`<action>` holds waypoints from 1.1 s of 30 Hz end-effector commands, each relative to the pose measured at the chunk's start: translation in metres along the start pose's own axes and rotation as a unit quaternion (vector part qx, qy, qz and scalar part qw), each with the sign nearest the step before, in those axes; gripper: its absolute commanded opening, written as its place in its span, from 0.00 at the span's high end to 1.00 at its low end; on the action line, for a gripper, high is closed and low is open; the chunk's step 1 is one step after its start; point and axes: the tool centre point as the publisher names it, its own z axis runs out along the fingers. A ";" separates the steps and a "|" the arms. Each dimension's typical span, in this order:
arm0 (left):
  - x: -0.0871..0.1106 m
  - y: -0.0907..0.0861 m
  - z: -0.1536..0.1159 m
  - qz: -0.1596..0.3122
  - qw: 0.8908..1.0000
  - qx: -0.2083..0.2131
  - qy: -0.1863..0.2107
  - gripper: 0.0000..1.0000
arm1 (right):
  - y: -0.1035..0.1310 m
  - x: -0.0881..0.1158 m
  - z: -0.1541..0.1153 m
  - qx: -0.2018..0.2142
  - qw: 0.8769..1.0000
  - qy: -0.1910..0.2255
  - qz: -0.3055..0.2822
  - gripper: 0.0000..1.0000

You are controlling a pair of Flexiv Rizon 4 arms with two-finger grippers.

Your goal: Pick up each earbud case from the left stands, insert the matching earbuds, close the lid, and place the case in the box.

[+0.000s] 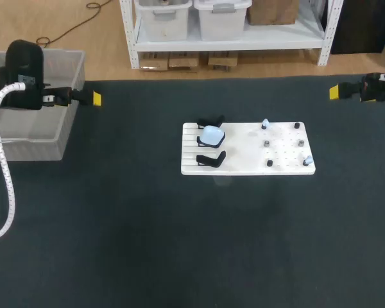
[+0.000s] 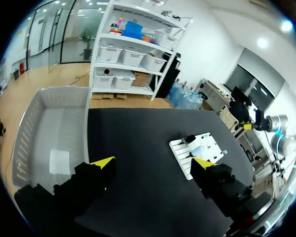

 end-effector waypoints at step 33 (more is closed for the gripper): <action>-0.026 -0.062 0.052 0.442 0.846 0.297 0.015 0.00 | 0.000 0.000 0.000 0.000 1.000 0.000 0.000 0.00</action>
